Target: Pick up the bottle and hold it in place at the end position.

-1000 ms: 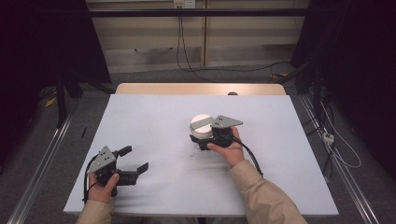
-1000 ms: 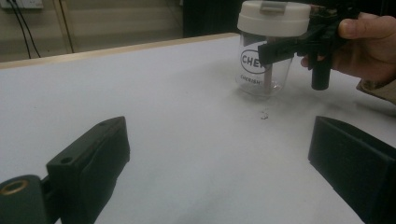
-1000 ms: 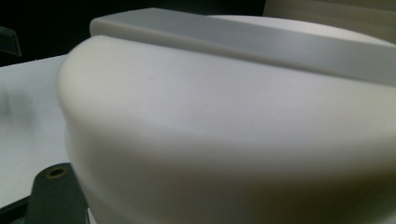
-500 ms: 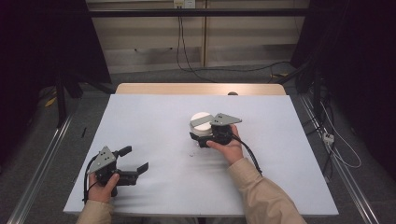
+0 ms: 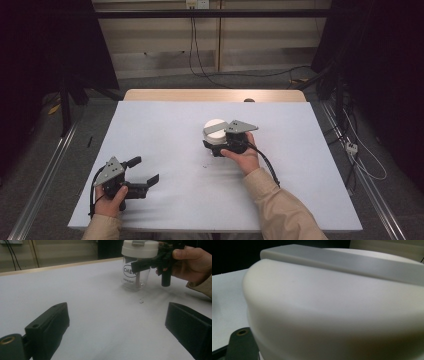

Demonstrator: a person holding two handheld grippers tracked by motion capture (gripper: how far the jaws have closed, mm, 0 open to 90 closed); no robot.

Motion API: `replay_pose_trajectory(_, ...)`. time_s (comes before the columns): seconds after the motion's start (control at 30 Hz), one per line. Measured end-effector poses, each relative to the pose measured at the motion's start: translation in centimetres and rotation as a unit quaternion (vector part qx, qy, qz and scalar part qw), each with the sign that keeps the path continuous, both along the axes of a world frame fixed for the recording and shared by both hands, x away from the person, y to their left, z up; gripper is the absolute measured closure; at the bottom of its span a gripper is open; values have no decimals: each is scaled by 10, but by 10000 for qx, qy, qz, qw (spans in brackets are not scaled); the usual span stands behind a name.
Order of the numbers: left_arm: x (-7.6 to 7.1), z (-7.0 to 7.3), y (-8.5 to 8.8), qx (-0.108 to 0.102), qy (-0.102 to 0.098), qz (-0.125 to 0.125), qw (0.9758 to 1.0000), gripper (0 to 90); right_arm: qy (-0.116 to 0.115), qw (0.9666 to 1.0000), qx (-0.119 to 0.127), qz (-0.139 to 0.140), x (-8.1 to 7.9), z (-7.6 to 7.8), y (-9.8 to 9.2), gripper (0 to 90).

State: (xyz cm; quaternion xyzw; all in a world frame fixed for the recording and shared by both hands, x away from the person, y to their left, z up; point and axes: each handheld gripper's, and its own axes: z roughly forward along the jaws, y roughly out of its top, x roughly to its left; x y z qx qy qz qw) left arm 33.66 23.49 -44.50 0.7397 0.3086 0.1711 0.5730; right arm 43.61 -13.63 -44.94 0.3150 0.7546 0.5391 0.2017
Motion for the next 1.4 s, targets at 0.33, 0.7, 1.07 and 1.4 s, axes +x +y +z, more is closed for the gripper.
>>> replay_pose_trajectory(0.33,0,0,0,-2,13,0,10000,51,39,10000,43,-64,4,-3,0,186)
replay_pose_trajectory(0.7,0,-1,0,6,20,-1,10000,51,30,9999,53,-94,7,-5,-2,186)
replay_pose_trajectory(1.07,1,-1,-2,-6,37,-7,10000,51,-20,10000,11,-71,9,-7,0,186)
replay_pose_trajectory(1.4,1,-1,-3,15,57,-34,10000,51,-66,10000,-8,-33,8,-8,0,186)
